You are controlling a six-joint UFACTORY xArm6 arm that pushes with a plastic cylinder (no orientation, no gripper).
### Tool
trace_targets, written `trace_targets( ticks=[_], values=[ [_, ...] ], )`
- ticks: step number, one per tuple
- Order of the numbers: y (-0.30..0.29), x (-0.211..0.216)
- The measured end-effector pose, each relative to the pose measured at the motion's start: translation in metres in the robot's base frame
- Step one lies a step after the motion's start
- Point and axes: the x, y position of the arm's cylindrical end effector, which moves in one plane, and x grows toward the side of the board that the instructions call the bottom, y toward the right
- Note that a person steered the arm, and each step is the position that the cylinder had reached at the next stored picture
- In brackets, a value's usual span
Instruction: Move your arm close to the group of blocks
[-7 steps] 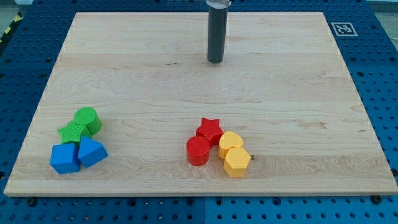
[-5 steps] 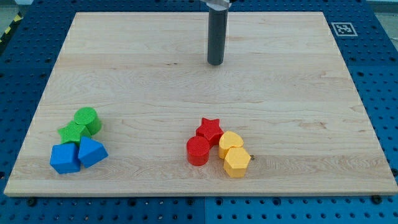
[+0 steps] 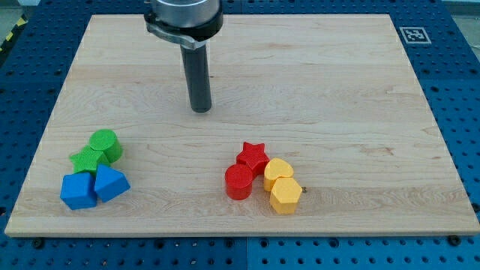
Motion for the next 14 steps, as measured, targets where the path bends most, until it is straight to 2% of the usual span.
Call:
trace_targets(
  ticks=[2,5,6,9,14],
  values=[
    [-0.003,0.041],
    [-0.005,0.179],
    [-0.011,0.184],
    [-0.104,0.184],
    [-0.13,0.183]
  ],
)
